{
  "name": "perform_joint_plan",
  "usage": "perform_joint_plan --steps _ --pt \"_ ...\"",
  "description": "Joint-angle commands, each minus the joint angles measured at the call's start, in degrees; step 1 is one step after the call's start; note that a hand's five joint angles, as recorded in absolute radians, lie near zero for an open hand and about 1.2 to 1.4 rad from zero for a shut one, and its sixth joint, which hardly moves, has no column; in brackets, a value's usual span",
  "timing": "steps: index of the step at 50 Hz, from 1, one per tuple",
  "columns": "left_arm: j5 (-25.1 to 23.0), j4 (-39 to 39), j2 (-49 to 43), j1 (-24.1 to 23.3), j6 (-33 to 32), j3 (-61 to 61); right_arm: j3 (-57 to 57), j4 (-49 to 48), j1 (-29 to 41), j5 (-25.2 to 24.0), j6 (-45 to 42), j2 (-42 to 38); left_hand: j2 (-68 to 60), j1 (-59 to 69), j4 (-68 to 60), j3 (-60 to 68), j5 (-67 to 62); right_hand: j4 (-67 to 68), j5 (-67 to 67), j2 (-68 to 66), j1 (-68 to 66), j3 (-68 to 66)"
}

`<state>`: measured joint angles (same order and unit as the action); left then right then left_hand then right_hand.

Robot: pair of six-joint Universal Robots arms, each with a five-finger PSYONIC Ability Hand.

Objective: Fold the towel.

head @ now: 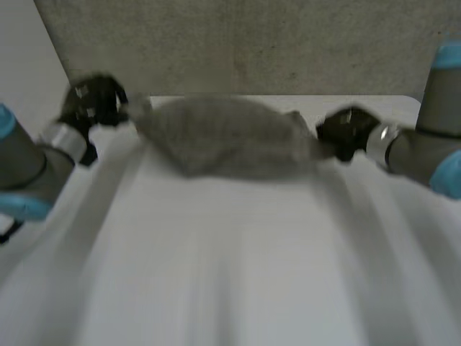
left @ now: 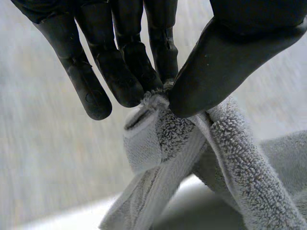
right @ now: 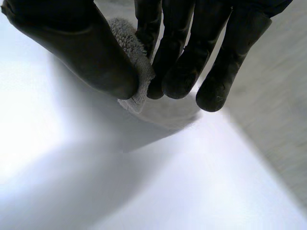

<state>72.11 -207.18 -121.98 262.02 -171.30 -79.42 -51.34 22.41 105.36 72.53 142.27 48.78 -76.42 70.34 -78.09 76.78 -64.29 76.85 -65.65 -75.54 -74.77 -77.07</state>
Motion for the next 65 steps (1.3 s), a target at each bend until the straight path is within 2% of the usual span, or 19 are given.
perform_joint_plan --steps 1,7,11,18,25,36,41,49,51,52,53,54,55,56,57,58,59,61,65 --pt "-2.8 0.5 0.2 3.6 -10.3 -11.4 -14.1 -2.5 -1.9 0.1 -6.9 2.4 -3.6 9.7 -1.9 3.2 -5.7 3.1 -4.3 -4.5 -5.2 -2.9" --pt "-3.7 1.0 3.7 5.3 -16.0 -13.9 -18.3 -6.8 -3.9 0.1 -5.6 7.2 -3.6 9.7 -1.9 3.2 -5.7 3.1 -4.3 -4.5 -5.2 -2.9" --pt "-3.6 1.9 4.2 5.4 -15.7 -13.9 -19.2 -7.9 -5.4 0.1 -2.7 9.5 -3.6 9.7 -1.9 3.2 -5.7 3.1 -4.3 -4.5 -5.2 -2.9" --pt "-3.6 8.7 9.9 6.0 -15.3 -14.0 -18.9 -8.1 -10.7 0.0 4.8 14.1 -3.6 9.7 -1.9 3.2 -5.7 3.1 -4.3 -4.5 -5.2 -2.9" --pt "-3.7 11.2 14.0 6.2 -13.5 -15.7 -17.9 -7.5 -14.2 0.3 5.1 14.7 -3.6 9.7 -1.9 3.2 -5.7 3.1 -4.3 -4.5 -5.2 -2.9" --pt "-3.9 11.3 12.8 4.7 -13.8 -19.0 -15.7 -6.0 -13.9 0.8 4.6 8.9 -3.6 9.7 -1.9 3.2 -5.7 3.1 -4.3 -4.5 -5.2 -2.9" --pt "-3.9 10.7 8.2 3.5 -14.7 -16.6 -13.8 -6.3 -13.0 1.1 4.7 5.0 -3.6 9.7 -1.9 3.2 -5.7 3.1 -4.3 -4.5 -5.2 -2.9" --pt "-3.6 11.6 -2.0 2.9 -17.7 -5.7 -5.5 -8.0 -9.0 1.5 5.7 -2.1 -3.6 9.7 -1.9 3.2 -5.7 3.1 -4.3 -4.5 -5.2 -2.9" --pt "-3.4 11.6 -5.7 2.1 -17.7 -1.6 -4.3 -9.0 -8.4 2.3 6.2 -3.3 10.6 -4.5 12.3 -11.0 8.5 3.1 -4.3 -4.5 -5.2 -2.9" --pt "-3.4 11.6 -5.7 2.1 -17.7 -1.6 -4.3 -9.0 -8.4 2.3 6.2 -3.3 10.7 -4.6 12.4 -11.1 8.6 3.1 -4.3 -4.5 -5.2 -2.9" --pt "-3.2 11.5 -7.1 1.6 -17.8 0.2 -3.3 -10.2 -7.6 3.5 6.5 -4.5 26.7 -20.6 28.4 -27.0 24.5 3.1 -4.3 -4.5 -5.2 -2.9" --pt "-3.0 11.6 -8.3 1.1 -17.8 1.7 -2.5 -11.2 -6.8 5.1 6.9 -5.3 44.7 -38.6 46.3 -45.0 42.5 -3.8 2.6 2.5 1.7 4.0" --pt "-3.0 11.6 -8.4 1.1 -17.8 1.7 -2.5 -11.2 -6.8 5.2 6.9 -5.3 44.8 -38.8 46.5 -45.2 42.7 -3.9 2.7 2.5 1.8 4.1" --pt "-2.9 11.7 -9.4 0.9 -17.8 3.0 -2.1 -12.5 -6.3 7.0 6.9 -5.7 56.0 -49.9 57.7 -56.4 53.9 -27.2 26.0 25.9 25.1 27.4" --pt "-2.8 11.7 -10.2 0.9 -17.8 4.1 -1.8 -13.4 -6.2 8.7 6.9 -6.0 59.6 -53.5 61.3 -60.0 57.5 -47.1 45.9 45.7 45.0 47.3" --pt "-2.8 11.7 -10.2 0.9 -17.8 4.1 -1.8 -13.4 -6.2 8.8 6.9 -6.0 59.6 -53.6 61.3 -60.0 57.5 -47.3 46.1 45.9 45.2 47.5" --pt "-2.3 11.7 -10.6 0.9 -17.8 4.8 -1.6 -14.3 -6.1 10.3 7.0 -6.1 61.1 -55.1 62.8 -61.5 59.0 -56.7 55.6 55.4 54.7 57.0" --pt "-1.6 11.7 -10.6 0.9 -17.8 5.2 -1.6 -14.8 -6.0 11.2 7.1 -5.8 61.3 -55.2 63.0 -61.7 59.2 -60.0 58.8 58.7 57.9 60.2" --pt "0.3 11.7 -8.1 0.9 -17.6 4.2 -2.9 -15.2 -5.8 11.2 8.6 -2.5 60.8 -54.7 62.5 -61.2 58.7 -60.0 58.8 58.7 58.0 60.3"
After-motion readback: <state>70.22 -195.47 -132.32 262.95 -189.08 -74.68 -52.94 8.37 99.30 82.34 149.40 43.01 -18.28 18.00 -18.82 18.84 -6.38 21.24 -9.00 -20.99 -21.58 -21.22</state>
